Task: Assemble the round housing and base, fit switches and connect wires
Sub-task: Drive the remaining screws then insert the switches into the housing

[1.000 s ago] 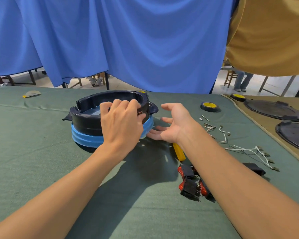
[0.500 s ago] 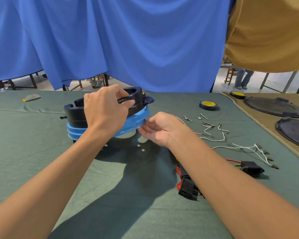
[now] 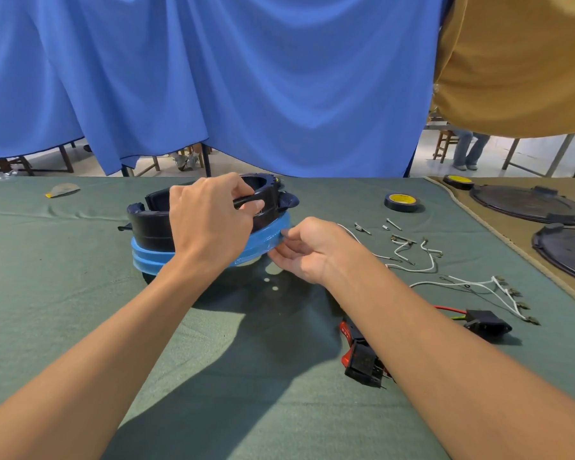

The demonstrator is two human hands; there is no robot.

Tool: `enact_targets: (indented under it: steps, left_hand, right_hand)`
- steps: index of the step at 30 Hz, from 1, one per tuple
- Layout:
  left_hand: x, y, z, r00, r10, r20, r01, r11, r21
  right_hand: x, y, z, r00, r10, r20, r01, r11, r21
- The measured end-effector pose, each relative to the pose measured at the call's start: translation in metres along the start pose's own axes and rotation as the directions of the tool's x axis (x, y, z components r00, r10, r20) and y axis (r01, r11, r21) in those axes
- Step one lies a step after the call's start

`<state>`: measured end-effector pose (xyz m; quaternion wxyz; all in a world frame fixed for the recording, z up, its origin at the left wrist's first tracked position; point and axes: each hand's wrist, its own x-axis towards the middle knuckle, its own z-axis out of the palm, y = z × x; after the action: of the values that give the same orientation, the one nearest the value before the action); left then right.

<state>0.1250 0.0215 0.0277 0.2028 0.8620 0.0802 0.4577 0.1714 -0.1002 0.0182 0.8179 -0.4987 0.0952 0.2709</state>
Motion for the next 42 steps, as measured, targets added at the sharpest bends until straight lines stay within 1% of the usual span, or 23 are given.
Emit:
enact_targets:
  steps: [4, 6, 9, 11, 13, 16, 19, 21, 24, 28, 33, 35, 36, 37, 38, 40, 41, 42]
  left_hand:
    - [-0.007, 0.001, 0.006, 0.997, 0.060, -0.047, -0.058, 0.997, 0.061]
    - [-0.012, 0.001, 0.009, 0.994, 0.101, -0.038, -0.096, 0.990, 0.106]
    - [-0.022, -0.005, 0.012, 0.975, 0.222, 0.019, -0.221, 0.952, 0.211]
    - [-0.029, -0.009, 0.013, 0.948, 0.304, 0.093, -0.318, 0.898, 0.305]
    - [-0.033, -0.012, 0.013, 0.927, 0.349, 0.139, -0.376, 0.852, 0.366]
    - [-0.034, -0.012, 0.015, 0.915, 0.375, 0.150, -0.403, 0.824, 0.398]
    - [-0.037, -0.012, 0.017, 0.903, 0.399, 0.162, -0.428, 0.793, 0.433]
    - [-0.039, -0.012, 0.019, 0.906, 0.394, 0.155, -0.420, 0.793, 0.442]
    - [-0.040, -0.012, 0.020, 0.916, 0.383, 0.123, -0.396, 0.809, 0.434]
    - [-0.041, -0.014, 0.021, 0.901, 0.423, 0.093, -0.421, 0.807, 0.413]
    - [-0.040, -0.012, 0.021, 0.897, 0.421, 0.135, -0.437, 0.797, 0.416]
    - [-0.041, -0.012, 0.021, 0.896, 0.414, 0.162, -0.443, 0.797, 0.411]
    - [-0.041, -0.012, 0.022, 0.894, 0.411, 0.179, -0.447, 0.795, 0.410]
    - [-0.042, -0.011, 0.022, 0.891, 0.409, 0.198, -0.454, 0.790, 0.411]
    - [-0.042, -0.011, 0.023, 0.885, 0.411, 0.218, -0.465, 0.784, 0.411]
    - [-0.043, -0.010, 0.025, 0.874, 0.412, 0.257, -0.485, 0.773, 0.409]
    - [-0.043, -0.010, 0.025, 0.872, 0.409, 0.269, -0.488, 0.772, 0.408]
    - [-0.043, -0.009, 0.025, 0.872, 0.405, 0.275, -0.488, 0.773, 0.405]
  right_hand:
    - [0.001, -0.001, -0.002, 1.000, -0.006, -0.012, 0.006, 1.000, -0.009]
    - [0.002, -0.001, -0.003, 1.000, -0.002, -0.023, 0.001, 1.000, -0.022]
    - [0.003, -0.002, -0.006, 0.999, 0.000, -0.036, -0.001, 1.000, -0.027]
    - [0.005, -0.003, -0.009, 0.999, -0.001, -0.054, 0.000, 0.999, -0.033]
    - [0.006, -0.005, -0.011, 0.997, 0.002, -0.072, -0.006, 0.998, -0.061]
    - [0.005, -0.007, -0.012, 0.998, -0.007, -0.063, 0.002, 0.997, -0.083]
    - [0.004, -0.012, -0.015, 0.998, -0.021, -0.055, 0.018, 0.998, -0.060]
    - [0.003, -0.015, -0.017, 0.999, -0.027, -0.041, 0.024, 0.998, -0.063]
    - [0.004, -0.018, -0.016, 0.998, -0.052, -0.038, 0.046, 0.990, -0.136]
    - [0.005, -0.015, -0.016, 0.994, -0.084, -0.063, 0.068, 0.973, -0.221]
    - [0.003, -0.014, -0.016, 0.994, -0.104, -0.018, 0.094, 0.951, -0.294]
    - [0.003, -0.017, -0.019, 0.994, -0.104, 0.029, 0.107, 0.922, -0.371]
    - [0.002, -0.021, -0.022, 0.992, -0.120, 0.036, 0.123, 0.876, -0.466]
    - [0.002, -0.026, -0.026, 0.988, -0.153, 0.027, 0.140, 0.798, -0.587]
    - [0.002, -0.033, -0.031, 0.978, -0.207, 0.010, 0.153, 0.688, -0.709]
    - [0.006, -0.053, -0.048, 0.928, -0.371, -0.012, 0.155, 0.416, -0.896]
    - [0.008, -0.064, -0.059, 0.888, -0.460, -0.007, 0.131, 0.267, -0.955]
    - [0.011, -0.074, -0.072, 0.842, -0.540, -0.008, 0.081, 0.141, -0.987]
